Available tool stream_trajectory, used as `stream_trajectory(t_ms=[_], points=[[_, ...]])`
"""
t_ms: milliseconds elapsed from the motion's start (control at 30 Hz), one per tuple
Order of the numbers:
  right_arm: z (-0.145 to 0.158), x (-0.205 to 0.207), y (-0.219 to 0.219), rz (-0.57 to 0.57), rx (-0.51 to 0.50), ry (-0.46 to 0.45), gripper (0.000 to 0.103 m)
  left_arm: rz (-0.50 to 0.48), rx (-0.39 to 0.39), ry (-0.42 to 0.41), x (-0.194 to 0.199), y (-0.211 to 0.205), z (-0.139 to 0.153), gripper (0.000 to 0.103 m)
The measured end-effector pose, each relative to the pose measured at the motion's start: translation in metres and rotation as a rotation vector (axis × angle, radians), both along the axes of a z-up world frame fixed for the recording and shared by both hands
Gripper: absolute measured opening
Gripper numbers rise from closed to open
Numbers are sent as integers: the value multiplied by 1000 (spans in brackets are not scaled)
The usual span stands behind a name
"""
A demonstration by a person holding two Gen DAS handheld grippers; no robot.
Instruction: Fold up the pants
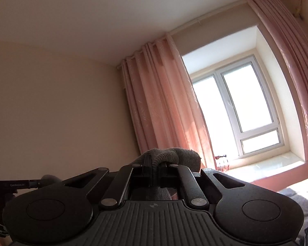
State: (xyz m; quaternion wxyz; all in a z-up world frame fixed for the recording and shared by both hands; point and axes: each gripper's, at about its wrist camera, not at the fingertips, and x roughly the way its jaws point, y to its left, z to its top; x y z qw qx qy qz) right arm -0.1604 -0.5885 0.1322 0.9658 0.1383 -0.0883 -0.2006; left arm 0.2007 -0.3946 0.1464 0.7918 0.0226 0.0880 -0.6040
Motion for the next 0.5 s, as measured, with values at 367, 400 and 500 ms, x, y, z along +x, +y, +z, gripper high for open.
stream_trajectory(t_ms=[367, 400, 500], points=[[-172, 161, -208, -346, 387, 657, 34, 225, 547, 53, 119, -200, -206, 71], [-195, 151, -207, -329, 413, 653, 35, 228, 584, 81, 126, -191, -229, 70], [-265, 116, -184, -263, 501, 708, 35, 248, 731, 155, 130, -136, -308, 63]])
